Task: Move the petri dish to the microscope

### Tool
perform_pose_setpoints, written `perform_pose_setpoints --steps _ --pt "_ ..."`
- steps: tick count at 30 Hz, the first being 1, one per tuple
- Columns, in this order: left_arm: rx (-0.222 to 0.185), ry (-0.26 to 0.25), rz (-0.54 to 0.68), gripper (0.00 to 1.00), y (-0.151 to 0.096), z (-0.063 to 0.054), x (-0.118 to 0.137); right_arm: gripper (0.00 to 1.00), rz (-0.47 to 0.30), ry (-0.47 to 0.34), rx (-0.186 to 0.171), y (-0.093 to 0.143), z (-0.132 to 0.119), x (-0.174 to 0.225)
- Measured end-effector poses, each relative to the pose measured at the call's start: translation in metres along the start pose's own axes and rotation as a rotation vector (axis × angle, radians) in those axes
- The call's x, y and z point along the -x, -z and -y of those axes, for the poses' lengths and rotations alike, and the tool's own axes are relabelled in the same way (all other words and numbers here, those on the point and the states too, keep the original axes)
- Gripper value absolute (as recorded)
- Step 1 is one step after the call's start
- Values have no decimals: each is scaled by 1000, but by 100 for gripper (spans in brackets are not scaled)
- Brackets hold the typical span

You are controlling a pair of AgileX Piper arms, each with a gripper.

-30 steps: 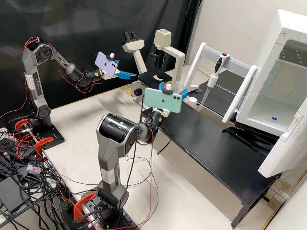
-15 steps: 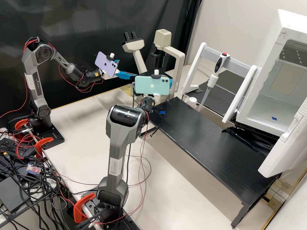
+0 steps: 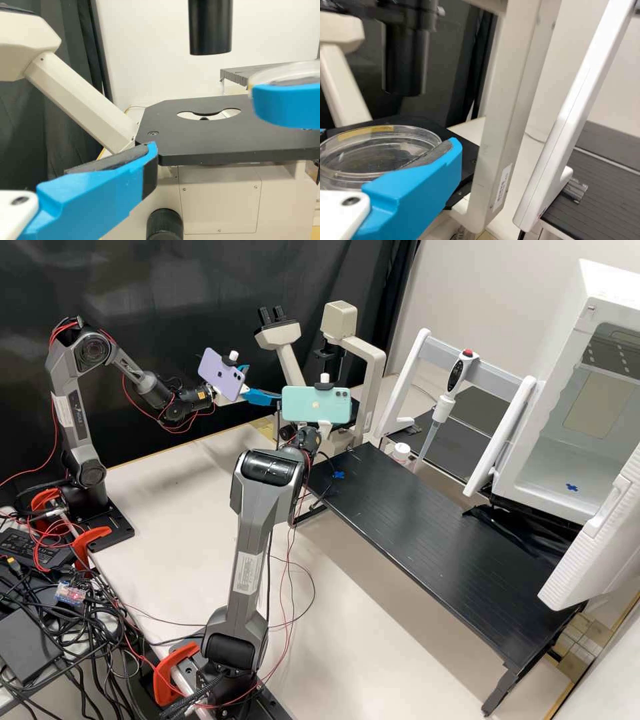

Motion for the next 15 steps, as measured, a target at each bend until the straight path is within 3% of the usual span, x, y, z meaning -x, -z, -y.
perform_pose_setpoints --steps 6,15 --pt "0 0 0 100 0 0 0 0 48 40 -24 -5 8 -30" --pt "0 0 0 100 0 0 0 0 59 43 -47 -5 9 -55"
